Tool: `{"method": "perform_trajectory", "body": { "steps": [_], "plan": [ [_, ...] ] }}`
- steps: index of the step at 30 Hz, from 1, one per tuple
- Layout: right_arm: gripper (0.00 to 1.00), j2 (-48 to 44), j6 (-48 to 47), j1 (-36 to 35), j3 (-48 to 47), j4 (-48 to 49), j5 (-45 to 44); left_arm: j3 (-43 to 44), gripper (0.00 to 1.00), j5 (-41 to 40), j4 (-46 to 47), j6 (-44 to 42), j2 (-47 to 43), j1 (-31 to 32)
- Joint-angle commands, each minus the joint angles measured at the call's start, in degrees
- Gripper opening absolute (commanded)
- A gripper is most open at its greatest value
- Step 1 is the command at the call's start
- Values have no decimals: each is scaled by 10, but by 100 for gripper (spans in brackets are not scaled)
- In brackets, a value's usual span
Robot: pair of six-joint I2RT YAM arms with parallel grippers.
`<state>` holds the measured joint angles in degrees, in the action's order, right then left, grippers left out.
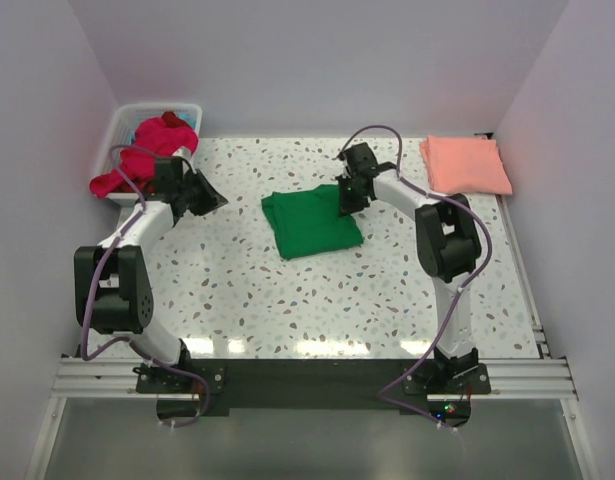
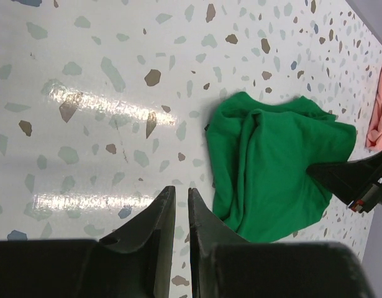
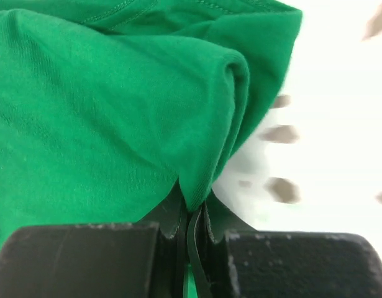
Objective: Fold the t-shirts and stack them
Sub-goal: Neatly place the folded tshirt to the corner
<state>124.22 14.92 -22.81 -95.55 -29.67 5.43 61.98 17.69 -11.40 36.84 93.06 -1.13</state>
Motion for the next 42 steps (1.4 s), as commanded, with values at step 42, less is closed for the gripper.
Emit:
{"method": "perform_trajectory", "body": {
  "steps": [42],
  "plan": [
    [0, 127, -261, 162, -449, 54, -614, 48, 18, -1, -11, -32, 42, -3]
  ]
}}
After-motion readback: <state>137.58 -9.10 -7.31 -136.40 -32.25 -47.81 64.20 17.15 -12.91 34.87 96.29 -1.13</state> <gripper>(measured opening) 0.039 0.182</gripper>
